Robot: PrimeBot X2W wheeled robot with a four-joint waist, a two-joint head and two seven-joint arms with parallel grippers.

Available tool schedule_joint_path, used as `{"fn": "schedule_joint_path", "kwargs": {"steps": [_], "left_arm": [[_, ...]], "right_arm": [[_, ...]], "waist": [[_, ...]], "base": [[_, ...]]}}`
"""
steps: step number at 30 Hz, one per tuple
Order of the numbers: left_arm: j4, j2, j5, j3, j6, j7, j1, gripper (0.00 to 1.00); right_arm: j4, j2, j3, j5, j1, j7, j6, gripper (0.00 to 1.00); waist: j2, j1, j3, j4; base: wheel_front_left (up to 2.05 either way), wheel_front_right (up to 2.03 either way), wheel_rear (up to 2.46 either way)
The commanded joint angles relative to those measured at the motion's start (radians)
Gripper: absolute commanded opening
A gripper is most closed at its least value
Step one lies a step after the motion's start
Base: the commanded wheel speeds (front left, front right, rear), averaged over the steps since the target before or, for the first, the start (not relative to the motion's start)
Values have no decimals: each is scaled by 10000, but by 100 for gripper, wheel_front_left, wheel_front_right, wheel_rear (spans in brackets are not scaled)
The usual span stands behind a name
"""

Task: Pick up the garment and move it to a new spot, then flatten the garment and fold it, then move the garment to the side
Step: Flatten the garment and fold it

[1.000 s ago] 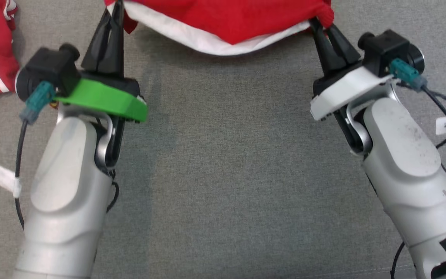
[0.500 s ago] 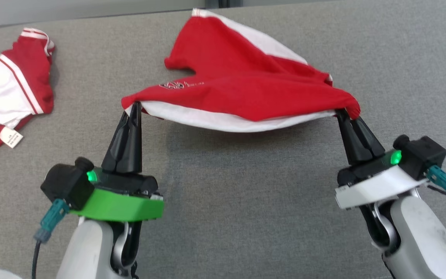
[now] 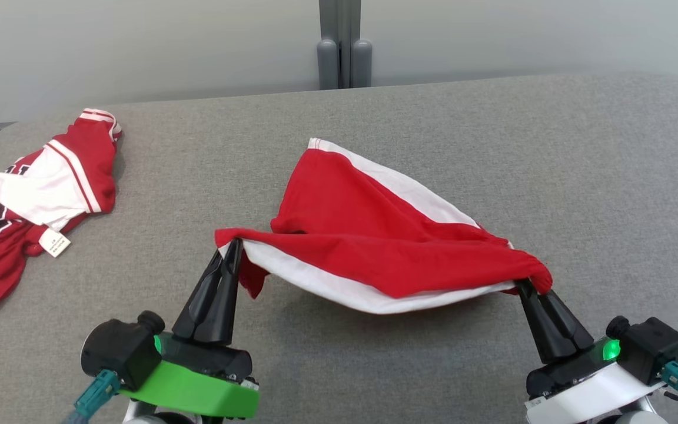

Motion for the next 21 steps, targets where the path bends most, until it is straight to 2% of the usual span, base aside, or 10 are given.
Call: {"fn": "schedule_joint_path", "kwargs": {"steps": [1, 10, 16, 21], "left_arm": [[177, 93, -115, 83, 67, 62, 50, 0], [2692, 364, -431, 366, -60, 166, -2050, 0], [4886, 483, -302, -159, -134, 562, -4491, 0], [6723, 266, -185, -606, -170, 476, -6291, 0]], "right_arm": [[177, -9, 94, 188, 52, 29, 1, 0], [2073, 501, 450, 813, -1482, -257, 1, 0], [3286, 1000, 372, 1146, -2757, -335, 1, 0], [4003, 1306, 249, 1218, -3578, -349, 1, 0]], "waist": [[-1, 1, 253, -229], [-1, 1, 1520, -942], [-1, 1, 2593, -1367], [-1, 1, 3250, -1587]], "base": [[0, 0, 0], [0, 0, 0], [0, 0, 0], [0, 0, 0]]}}
